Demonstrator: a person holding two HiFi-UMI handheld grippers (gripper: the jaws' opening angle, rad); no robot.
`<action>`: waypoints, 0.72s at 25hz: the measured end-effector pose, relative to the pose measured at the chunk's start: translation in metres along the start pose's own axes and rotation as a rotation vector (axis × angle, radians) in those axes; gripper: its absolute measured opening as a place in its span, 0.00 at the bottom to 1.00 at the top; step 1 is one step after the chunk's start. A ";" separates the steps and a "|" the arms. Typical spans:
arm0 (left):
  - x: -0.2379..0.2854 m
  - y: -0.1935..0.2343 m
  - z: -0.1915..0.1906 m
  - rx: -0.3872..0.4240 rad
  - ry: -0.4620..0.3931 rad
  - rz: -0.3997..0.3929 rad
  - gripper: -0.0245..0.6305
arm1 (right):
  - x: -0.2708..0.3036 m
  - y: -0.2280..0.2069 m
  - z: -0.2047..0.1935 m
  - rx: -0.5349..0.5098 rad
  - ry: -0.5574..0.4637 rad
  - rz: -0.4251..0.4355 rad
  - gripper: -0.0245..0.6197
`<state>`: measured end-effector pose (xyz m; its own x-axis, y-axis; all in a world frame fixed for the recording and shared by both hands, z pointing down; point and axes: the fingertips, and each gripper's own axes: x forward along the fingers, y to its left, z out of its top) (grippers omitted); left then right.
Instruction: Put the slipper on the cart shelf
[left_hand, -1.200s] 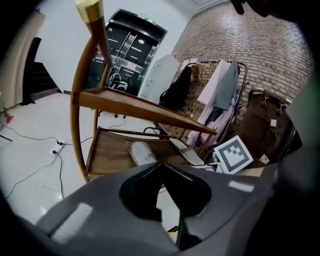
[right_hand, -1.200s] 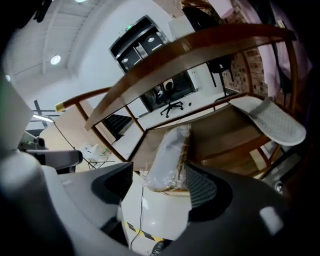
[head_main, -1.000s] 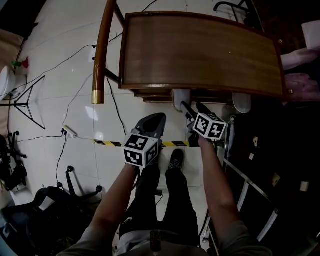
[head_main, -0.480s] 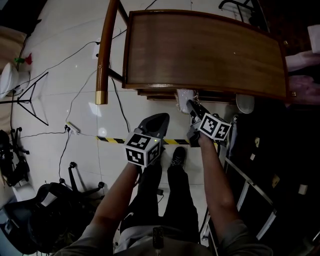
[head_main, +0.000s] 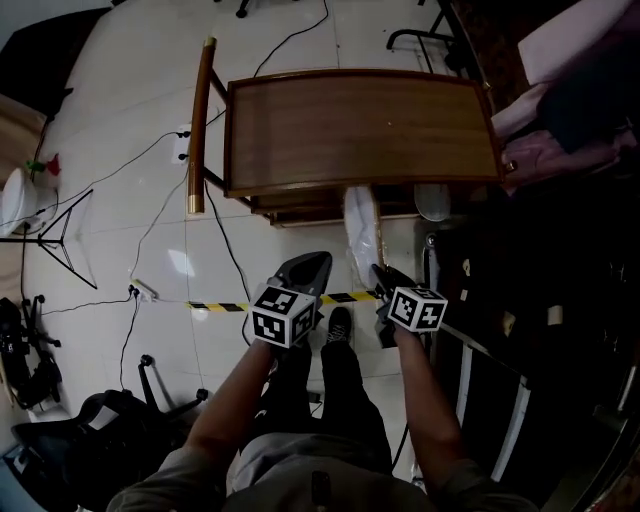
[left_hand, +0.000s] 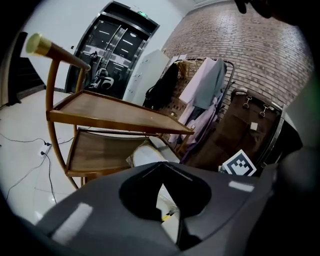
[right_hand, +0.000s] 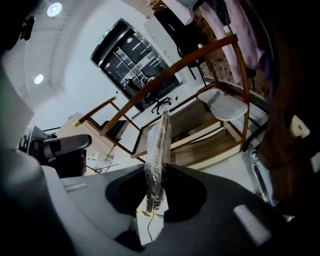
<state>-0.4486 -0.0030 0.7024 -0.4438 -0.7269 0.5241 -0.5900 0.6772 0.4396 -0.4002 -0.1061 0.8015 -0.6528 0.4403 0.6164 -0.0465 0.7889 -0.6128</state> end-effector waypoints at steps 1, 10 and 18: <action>-0.002 -0.011 0.001 0.008 0.003 -0.008 0.05 | -0.016 0.001 -0.001 -0.002 -0.009 -0.007 0.13; -0.036 -0.125 0.032 0.146 -0.002 -0.155 0.05 | -0.159 0.023 -0.012 0.004 -0.168 -0.087 0.13; -0.098 -0.204 0.024 0.282 0.018 -0.332 0.05 | -0.274 0.087 -0.023 -0.026 -0.409 -0.194 0.13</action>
<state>-0.3007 -0.0726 0.5442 -0.1886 -0.8959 0.4022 -0.8610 0.3478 0.3711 -0.2080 -0.1485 0.5909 -0.8792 0.0821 0.4694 -0.1819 0.8527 -0.4898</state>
